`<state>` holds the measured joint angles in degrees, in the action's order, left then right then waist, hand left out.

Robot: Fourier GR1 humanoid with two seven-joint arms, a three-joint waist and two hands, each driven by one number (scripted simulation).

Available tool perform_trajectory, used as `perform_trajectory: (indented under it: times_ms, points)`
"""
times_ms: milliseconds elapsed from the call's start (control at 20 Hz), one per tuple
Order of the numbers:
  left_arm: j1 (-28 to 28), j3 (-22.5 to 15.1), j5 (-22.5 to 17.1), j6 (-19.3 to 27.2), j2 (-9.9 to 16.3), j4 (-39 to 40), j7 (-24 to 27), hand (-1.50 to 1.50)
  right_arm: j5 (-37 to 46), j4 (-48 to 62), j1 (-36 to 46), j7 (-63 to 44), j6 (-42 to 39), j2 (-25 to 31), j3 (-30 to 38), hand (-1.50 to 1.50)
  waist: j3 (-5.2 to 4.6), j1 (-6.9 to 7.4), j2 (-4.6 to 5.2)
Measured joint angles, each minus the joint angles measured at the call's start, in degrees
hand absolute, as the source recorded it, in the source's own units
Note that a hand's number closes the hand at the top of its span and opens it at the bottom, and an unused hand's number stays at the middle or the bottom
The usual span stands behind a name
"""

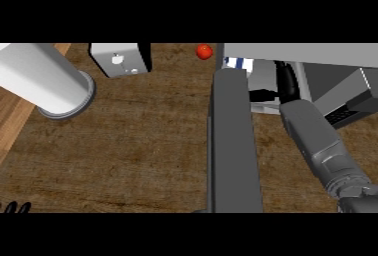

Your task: Pick up the milk, place it into the microwave and close the microwave

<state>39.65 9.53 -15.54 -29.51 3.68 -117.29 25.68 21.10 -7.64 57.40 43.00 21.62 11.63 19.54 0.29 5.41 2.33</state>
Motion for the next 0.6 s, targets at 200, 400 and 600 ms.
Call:
perform_trajectory:
  times_ms: [200, 400, 600]
  points:
    - [-0.09, -2.50, 2.17, 0.05, -1.45, -0.32, 0.03, -1.50, -1.78, -0.24, -1.60, 3.08, -4.13, -0.64, 1.45, -1.50, -0.06, -1.19, -0.61]
    - [-0.36, -5.23, 4.41, 0.37, -2.56, -2.06, -1.16, -1.50, -2.97, -0.53, -3.68, 5.63, -8.12, -1.11, 2.15, -1.50, -0.12, -2.33, -1.13]
    - [-1.01, -6.75, 5.81, 0.88, -2.59, -3.16, -2.56, -1.50, -3.57, -1.45, -6.48, 7.69, -11.88, -1.60, 1.90, -1.50, -0.19, -3.48, -1.65]
